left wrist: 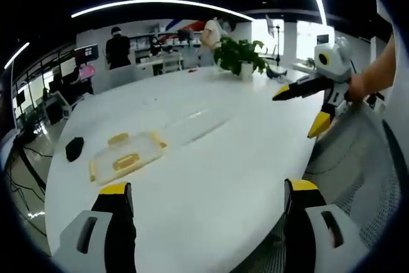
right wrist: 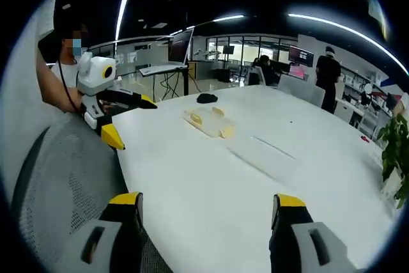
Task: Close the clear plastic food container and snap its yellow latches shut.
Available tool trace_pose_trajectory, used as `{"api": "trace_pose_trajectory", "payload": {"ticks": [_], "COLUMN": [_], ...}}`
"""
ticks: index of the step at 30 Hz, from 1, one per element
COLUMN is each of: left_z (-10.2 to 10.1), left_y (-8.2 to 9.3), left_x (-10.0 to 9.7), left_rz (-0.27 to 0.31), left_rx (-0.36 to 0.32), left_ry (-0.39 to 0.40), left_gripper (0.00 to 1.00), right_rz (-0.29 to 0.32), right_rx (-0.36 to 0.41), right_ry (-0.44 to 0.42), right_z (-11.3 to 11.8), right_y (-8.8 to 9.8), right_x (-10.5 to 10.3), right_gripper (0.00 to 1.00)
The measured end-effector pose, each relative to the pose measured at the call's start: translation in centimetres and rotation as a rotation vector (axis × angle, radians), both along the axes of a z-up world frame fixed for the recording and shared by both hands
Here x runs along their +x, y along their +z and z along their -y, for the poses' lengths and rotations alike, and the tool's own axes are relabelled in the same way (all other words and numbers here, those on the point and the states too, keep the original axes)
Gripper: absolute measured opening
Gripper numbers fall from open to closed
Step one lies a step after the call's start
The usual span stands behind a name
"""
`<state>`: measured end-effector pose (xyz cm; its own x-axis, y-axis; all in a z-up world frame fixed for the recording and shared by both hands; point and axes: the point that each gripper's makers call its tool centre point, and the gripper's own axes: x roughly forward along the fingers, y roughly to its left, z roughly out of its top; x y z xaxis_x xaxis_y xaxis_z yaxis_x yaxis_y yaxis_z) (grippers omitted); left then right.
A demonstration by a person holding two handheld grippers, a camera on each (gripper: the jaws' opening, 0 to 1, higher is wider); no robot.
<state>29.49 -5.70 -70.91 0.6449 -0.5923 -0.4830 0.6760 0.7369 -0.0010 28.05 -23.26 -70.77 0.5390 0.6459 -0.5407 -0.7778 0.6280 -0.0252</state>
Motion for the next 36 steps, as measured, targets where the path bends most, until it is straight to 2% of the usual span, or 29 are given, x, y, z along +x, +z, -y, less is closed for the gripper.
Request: {"api": "trace_pose_trajectory", "payload": {"ticks": [10, 16, 36], "left_z": [-0.2, -0.5, -2.2], "left_y": [0.3, -0.3, -0.4], "left_x": [0.3, 0.6, 3.7], "left_rz": [-0.001, -0.019, -0.022], "left_rx": [0.000, 0.026, 0.044], "left_ry": [0.002, -0.010, -0.005], "left_gripper": [0.95, 0.93, 0.90], "right_rz": [0.006, 0.005, 0.004], "right_rx": [-0.002, -0.022, -0.038], "right_ry": [0.008, 0.038, 0.106], "right_z": [-0.7, -1.6, -3.8], "right_y": [0.2, 0.0, 0.1], "right_x": [1.1, 1.8, 5.2], "right_gripper": [0.83, 0.82, 0.80]}}
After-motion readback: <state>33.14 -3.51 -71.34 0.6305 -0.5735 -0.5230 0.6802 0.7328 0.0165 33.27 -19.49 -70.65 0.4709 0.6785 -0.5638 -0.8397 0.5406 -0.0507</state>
